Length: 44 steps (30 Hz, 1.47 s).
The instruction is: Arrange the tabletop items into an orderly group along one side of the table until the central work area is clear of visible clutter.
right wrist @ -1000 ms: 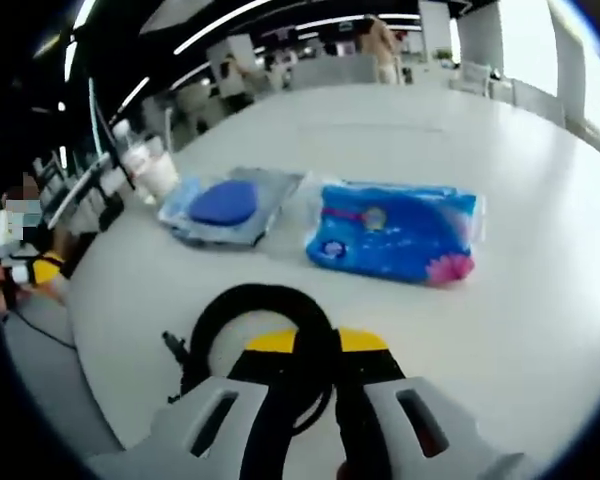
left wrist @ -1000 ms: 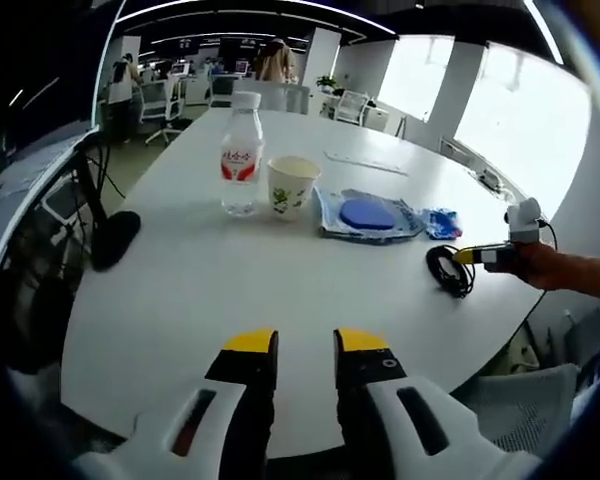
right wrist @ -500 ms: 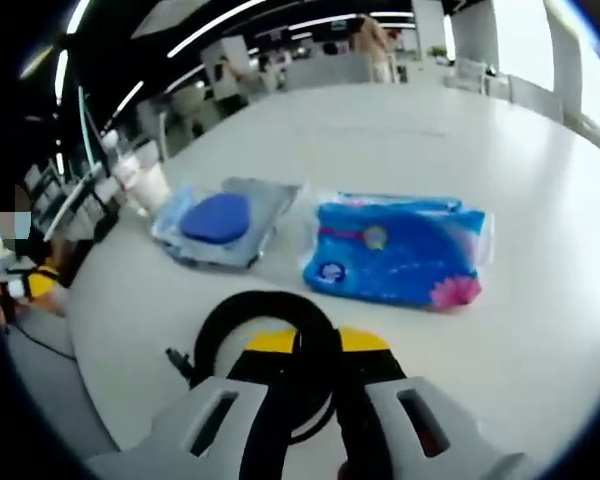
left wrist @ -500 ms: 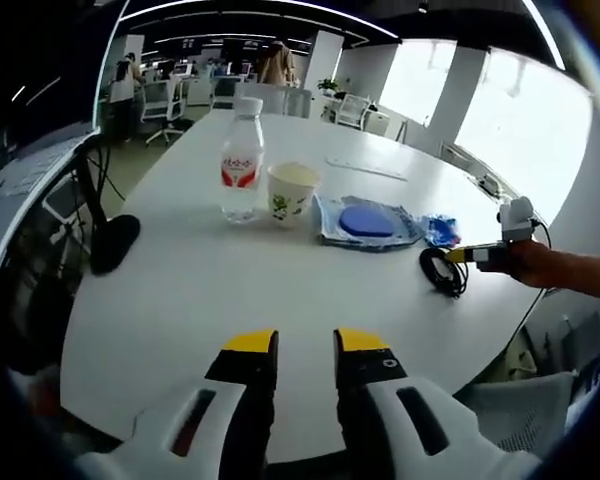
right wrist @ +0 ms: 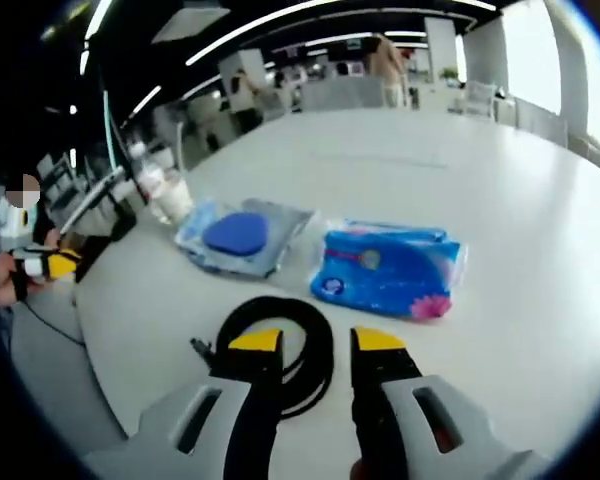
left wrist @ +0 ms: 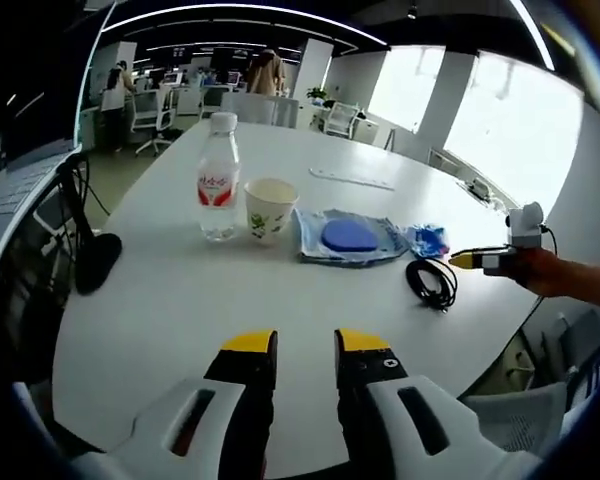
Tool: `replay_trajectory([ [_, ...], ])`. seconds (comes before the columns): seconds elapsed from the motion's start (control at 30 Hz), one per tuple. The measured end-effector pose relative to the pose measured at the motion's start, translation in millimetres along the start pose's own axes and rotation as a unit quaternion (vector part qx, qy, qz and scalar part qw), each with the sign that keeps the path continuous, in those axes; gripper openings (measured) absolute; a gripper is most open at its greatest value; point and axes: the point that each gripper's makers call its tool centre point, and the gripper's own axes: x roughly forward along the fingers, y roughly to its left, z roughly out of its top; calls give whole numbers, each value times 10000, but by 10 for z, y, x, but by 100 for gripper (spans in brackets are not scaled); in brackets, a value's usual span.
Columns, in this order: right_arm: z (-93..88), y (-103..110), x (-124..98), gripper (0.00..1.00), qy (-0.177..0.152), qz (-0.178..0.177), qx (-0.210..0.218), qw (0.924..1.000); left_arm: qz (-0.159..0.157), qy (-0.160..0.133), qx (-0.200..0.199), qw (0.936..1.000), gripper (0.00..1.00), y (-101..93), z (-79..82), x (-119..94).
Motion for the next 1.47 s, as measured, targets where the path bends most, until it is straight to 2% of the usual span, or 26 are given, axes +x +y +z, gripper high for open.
replay_trajectory([
  [0.13,35,7,-167,29,-189,47,-207,9996,-88,-43,118,9999,22,-47,33,-4],
  [0.27,23,53,-361,35,-332,86,-207,9992,-108,-101,203,9997,24,-55,57,-7],
  [0.37,-43,20,-450,39,-376,133,-249,9989,-93,-171,203,9996,26,-48,95,-52],
  [0.57,-134,184,-660,47,-441,199,-307,9984,-72,-259,449,9986,31,-12,150,-113],
  [0.77,-289,293,-701,54,-373,297,-383,9981,-102,-314,566,9978,35,5,156,-163],
  [1.0,-429,429,-692,56,-308,375,-296,9984,-154,-241,448,9986,40,14,-4,-185],
  [1.2,-494,465,-684,56,-253,402,-215,9986,-115,-269,364,9989,41,34,-32,-215],
  [1.47,-482,472,-673,56,-239,428,-237,9985,-97,-287,331,9990,41,39,-46,-245],
])
